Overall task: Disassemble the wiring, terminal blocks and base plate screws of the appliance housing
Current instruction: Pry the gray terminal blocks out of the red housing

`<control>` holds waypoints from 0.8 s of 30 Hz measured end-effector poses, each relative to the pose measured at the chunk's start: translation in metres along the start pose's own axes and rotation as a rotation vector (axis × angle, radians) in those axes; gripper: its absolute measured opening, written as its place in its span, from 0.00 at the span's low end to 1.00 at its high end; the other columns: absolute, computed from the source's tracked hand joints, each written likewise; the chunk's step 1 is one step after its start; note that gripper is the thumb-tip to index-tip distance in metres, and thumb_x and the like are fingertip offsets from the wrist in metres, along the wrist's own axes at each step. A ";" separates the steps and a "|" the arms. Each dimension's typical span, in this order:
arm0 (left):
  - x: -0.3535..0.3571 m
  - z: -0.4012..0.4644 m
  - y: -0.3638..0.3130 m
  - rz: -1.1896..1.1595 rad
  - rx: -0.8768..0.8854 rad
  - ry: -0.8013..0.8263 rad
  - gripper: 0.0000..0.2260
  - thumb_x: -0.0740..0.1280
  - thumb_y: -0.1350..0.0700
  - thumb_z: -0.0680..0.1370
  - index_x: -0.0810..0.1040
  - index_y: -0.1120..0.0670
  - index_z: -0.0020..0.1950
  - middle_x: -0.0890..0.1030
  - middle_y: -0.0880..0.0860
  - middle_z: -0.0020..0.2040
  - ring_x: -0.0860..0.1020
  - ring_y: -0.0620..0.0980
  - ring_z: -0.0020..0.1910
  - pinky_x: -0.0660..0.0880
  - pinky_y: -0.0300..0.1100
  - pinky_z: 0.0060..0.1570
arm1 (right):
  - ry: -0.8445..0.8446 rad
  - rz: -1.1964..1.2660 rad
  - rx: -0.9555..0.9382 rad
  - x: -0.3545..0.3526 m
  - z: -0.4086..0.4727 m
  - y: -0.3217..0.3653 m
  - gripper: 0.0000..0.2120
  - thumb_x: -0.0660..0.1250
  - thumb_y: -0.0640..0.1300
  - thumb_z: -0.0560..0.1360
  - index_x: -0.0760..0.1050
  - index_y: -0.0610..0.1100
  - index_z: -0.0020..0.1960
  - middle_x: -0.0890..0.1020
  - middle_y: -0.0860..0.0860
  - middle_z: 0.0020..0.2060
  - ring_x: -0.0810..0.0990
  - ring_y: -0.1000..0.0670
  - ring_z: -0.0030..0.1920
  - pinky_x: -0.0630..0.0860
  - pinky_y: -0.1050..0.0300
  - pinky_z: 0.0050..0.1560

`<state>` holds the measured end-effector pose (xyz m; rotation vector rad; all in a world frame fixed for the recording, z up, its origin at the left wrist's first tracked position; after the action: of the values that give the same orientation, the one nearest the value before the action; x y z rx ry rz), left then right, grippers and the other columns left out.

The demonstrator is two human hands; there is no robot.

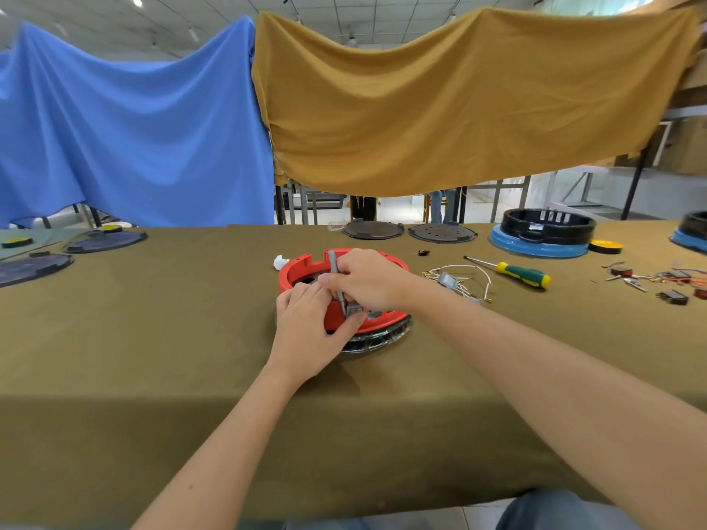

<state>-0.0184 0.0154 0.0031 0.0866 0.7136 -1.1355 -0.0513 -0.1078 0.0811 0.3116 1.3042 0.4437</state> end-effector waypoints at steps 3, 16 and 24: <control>-0.001 0.001 -0.001 -0.002 0.000 0.022 0.17 0.62 0.36 0.76 0.77 0.47 0.54 0.74 0.39 0.46 0.70 0.42 0.50 0.60 0.40 0.60 | -0.006 0.007 0.003 0.001 -0.001 0.001 0.23 0.61 0.54 0.83 0.79 0.34 0.48 0.76 0.46 0.35 0.73 0.50 0.34 0.71 0.54 0.39; 0.001 0.000 0.001 0.007 -0.015 0.028 0.18 0.61 0.35 0.74 0.76 0.48 0.48 0.75 0.42 0.45 0.71 0.44 0.51 0.58 0.40 0.58 | -0.302 0.353 -0.042 -0.016 -0.037 -0.042 0.16 0.64 0.51 0.82 0.79 0.39 0.46 0.84 0.42 0.37 0.80 0.50 0.35 0.79 0.51 0.41; 0.002 0.000 0.001 0.016 -0.018 0.031 0.17 0.63 0.36 0.74 0.77 0.49 0.49 0.76 0.42 0.45 0.71 0.45 0.51 0.58 0.40 0.58 | -0.254 0.408 -0.041 -0.012 -0.031 -0.040 0.13 0.64 0.48 0.82 0.79 0.43 0.43 0.83 0.45 0.33 0.79 0.56 0.31 0.73 0.67 0.33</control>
<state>-0.0175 0.0144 0.0017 0.0942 0.7497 -1.1144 -0.0782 -0.1495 0.0651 0.5848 0.9808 0.7488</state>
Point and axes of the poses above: each hand's wrist, its own z-axis towards the middle knuckle, its own x-axis out of the palm, y = z × x, the point moved 2 cm from there along z, towards the middle knuckle
